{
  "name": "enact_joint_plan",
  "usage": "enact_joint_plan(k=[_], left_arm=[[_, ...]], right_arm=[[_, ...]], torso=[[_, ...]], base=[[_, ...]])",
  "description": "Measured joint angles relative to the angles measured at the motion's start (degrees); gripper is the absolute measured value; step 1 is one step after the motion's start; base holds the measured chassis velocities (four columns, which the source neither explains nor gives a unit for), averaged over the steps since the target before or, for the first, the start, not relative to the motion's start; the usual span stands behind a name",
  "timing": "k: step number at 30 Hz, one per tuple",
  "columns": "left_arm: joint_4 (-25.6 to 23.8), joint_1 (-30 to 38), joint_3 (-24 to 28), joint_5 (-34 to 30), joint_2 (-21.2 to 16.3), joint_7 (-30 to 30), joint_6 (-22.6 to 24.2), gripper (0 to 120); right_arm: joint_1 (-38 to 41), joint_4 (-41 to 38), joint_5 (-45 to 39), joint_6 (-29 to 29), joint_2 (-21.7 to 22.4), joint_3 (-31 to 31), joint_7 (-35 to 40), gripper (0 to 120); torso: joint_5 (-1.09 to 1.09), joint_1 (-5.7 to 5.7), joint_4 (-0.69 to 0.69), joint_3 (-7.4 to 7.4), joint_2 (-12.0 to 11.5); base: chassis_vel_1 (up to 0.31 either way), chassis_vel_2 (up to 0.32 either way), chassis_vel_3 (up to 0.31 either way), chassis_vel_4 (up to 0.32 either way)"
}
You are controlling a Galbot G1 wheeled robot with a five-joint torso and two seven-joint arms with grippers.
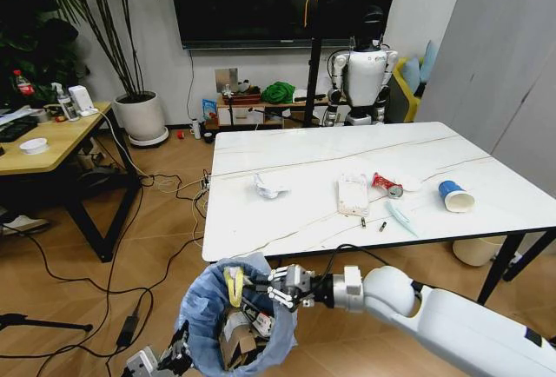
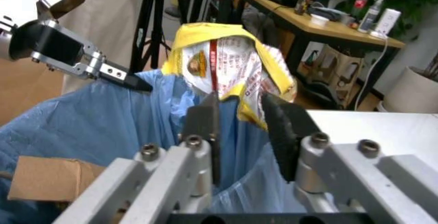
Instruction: Pick up the trash bin and place the trash from the table into it.
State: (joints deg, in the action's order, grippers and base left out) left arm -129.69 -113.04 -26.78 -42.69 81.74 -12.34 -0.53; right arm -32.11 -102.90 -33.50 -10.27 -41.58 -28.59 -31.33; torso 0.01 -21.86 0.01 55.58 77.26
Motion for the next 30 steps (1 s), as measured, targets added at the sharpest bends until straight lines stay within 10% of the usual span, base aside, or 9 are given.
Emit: enact_joint_plan(k=[21, 30], left_arm=[[0.4, -1.4, 0.2, 1.3, 0.4, 0.0, -0.1, 0], [-0.7, -2.8, -0.6, 1.9, 0.7, 0.4, -0.1, 0]], right_arm=[[-4.8, 1.2, -0.4, 0.2, -0.5, 9.7, 3.7, 98], [1.9, 10.1, -7.7, 6.6, -8.2, 8.1, 17.4, 100]], torso=[[0.0, 0.0, 0.01, 0.0, 0.0], [-0.01, 0.0, 0.0, 0.01, 0.0]], base=[[0.0, 0.0, 0.0, 0.0], [0.0, 0.0, 0.0, 0.0]])
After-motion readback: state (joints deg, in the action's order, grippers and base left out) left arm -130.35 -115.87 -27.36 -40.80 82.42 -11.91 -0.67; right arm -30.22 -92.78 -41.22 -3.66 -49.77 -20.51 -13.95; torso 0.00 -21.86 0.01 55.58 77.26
